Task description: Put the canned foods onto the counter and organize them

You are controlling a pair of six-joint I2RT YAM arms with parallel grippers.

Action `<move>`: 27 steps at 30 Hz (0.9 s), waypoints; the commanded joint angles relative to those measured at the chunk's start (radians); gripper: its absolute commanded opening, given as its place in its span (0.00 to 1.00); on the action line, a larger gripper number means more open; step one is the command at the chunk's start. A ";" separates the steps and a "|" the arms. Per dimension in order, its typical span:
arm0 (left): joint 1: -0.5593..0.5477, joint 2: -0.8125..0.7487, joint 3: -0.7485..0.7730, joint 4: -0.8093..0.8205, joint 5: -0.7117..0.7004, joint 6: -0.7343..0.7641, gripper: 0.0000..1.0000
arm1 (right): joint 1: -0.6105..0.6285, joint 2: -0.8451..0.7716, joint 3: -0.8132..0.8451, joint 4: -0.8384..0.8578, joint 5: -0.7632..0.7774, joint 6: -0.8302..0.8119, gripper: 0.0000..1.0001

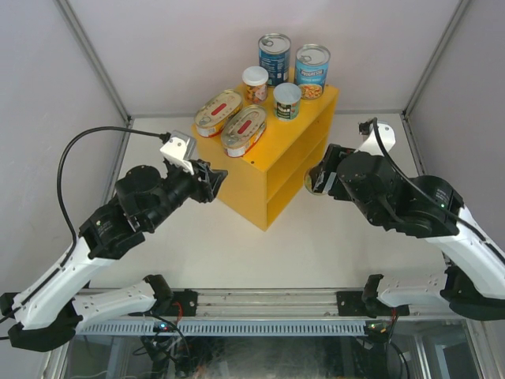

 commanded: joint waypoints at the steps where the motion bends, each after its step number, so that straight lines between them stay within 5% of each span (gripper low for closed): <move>1: -0.006 0.000 -0.004 0.057 -0.017 -0.011 0.54 | 0.027 0.021 0.128 0.076 0.078 -0.061 0.00; 27: 0.039 0.177 0.134 0.047 -0.121 -0.025 0.54 | -0.047 0.348 0.533 0.168 -0.021 -0.306 0.00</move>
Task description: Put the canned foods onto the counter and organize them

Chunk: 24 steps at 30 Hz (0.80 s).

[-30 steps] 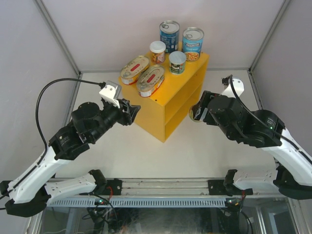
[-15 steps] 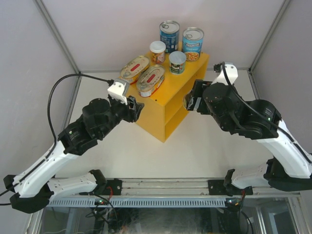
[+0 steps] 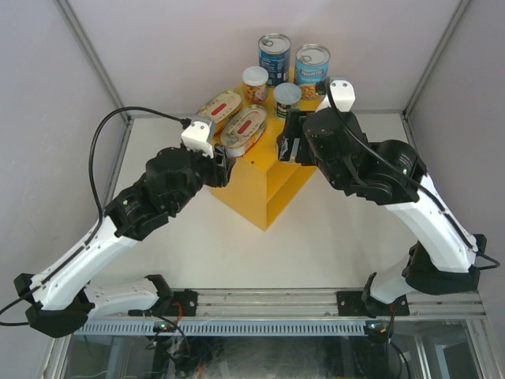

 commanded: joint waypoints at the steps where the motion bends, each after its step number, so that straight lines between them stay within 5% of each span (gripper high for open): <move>1: 0.020 0.006 0.060 0.037 -0.014 -0.020 0.54 | -0.024 0.010 0.074 0.107 -0.013 -0.039 0.00; 24: 0.103 0.045 0.066 0.099 0.070 -0.012 0.55 | -0.104 0.200 0.273 0.034 -0.143 -0.064 0.00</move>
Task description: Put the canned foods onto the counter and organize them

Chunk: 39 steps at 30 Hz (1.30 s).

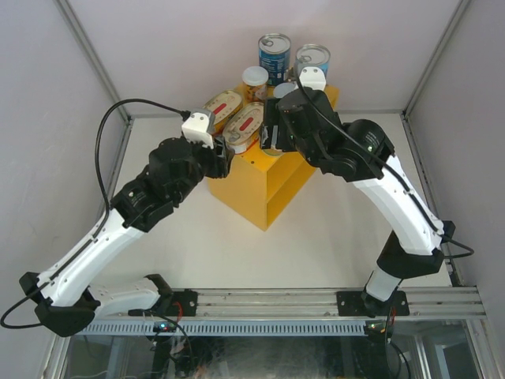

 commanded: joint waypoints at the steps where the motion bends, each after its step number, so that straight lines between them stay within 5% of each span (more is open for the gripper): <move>1: 0.012 0.001 0.056 0.063 0.016 -0.007 0.55 | -0.018 -0.004 0.061 0.054 -0.010 -0.012 0.00; 39: 0.013 -0.095 -0.013 0.067 0.037 -0.084 0.58 | -0.105 0.034 -0.058 0.117 -0.078 -0.023 0.14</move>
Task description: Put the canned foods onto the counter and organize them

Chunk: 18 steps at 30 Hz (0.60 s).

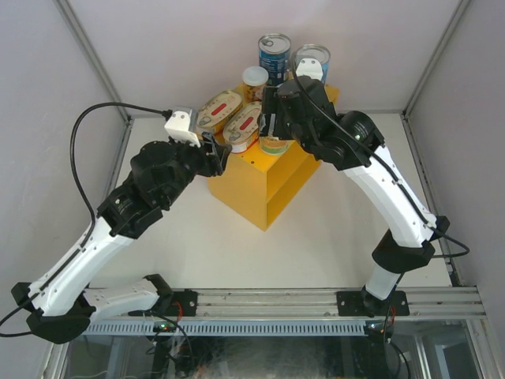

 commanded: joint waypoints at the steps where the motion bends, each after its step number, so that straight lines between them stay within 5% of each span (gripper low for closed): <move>1: 0.006 -0.041 -0.012 0.014 0.011 -0.018 0.58 | -0.008 -0.010 -0.045 0.037 0.008 -0.005 0.14; 18: 0.006 -0.084 -0.042 -0.003 0.020 -0.008 0.60 | 0.045 -0.029 -0.139 0.081 0.067 -0.020 0.20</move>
